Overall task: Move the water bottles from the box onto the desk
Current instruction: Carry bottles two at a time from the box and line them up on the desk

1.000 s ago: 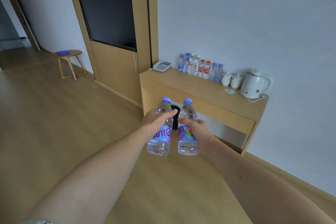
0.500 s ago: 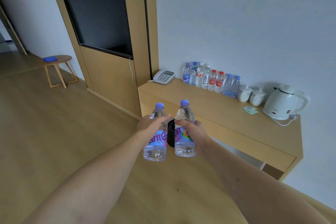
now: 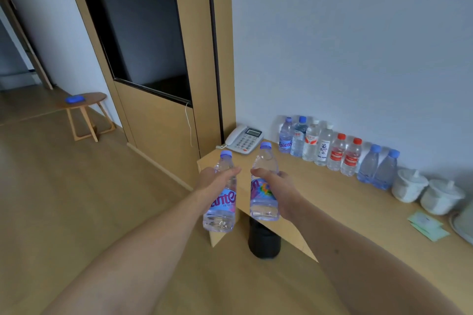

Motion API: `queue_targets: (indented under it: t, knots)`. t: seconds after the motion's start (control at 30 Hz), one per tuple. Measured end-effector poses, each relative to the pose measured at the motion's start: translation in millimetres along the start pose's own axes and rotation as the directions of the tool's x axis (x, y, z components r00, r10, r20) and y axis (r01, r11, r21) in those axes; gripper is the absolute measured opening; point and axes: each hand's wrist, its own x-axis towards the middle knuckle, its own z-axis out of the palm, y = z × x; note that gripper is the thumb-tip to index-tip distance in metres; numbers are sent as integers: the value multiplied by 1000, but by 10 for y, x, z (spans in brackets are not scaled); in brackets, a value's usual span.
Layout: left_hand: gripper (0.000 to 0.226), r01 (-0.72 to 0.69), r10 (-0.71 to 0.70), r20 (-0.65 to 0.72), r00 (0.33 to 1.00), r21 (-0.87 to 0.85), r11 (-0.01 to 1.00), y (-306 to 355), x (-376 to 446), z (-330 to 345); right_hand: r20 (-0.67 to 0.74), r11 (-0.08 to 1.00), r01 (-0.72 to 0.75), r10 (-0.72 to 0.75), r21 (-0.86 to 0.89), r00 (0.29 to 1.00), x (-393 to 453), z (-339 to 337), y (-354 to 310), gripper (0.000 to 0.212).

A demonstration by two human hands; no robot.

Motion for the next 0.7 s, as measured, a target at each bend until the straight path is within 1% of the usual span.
queue_targets:
  t: [0.07, 0.13, 0.3, 0.37, 0.43, 0.57, 0.7]
  knots:
    - [67, 7, -6, 12, 1000, -22, 1000, 168, 342, -1, 6, 1000, 10, -10, 18, 1000, 329, 64, -158, 56]
    - [65, 11, -10, 26, 1000, -7, 1000, 260, 669, 16, 3, 999, 10, -10, 38, 1000, 634, 122, -236, 55]
    - [72, 38, -40, 105, 994, 23, 999, 217, 1465, 161, -38, 999, -32, 33, 42, 999, 1351, 214, -223, 62]
    - [76, 45, -47, 150, 988, 16, 999, 188, 1814, 230, -75, 998, -30, 34, 52, 997, 1642, 242, -210, 67]
    - [76, 37, -35, 181, 983, -10, 999, 203, 2198, 282, -117, 998, -24, 31, 63, 993, 1946, 278, -221, 68]
    - [64, -5, 9, 270, 963, -16, 1000, 381, 2987, 363, -222, 992, 22, 5, 123, 975, 2563, 391, -339, 61]
    - [68, -26, 15, 362, 932, 25, 999, 724, 3744, 419, -338, 987, 63, -10, 146, 941, 3048, 515, -570, 52]
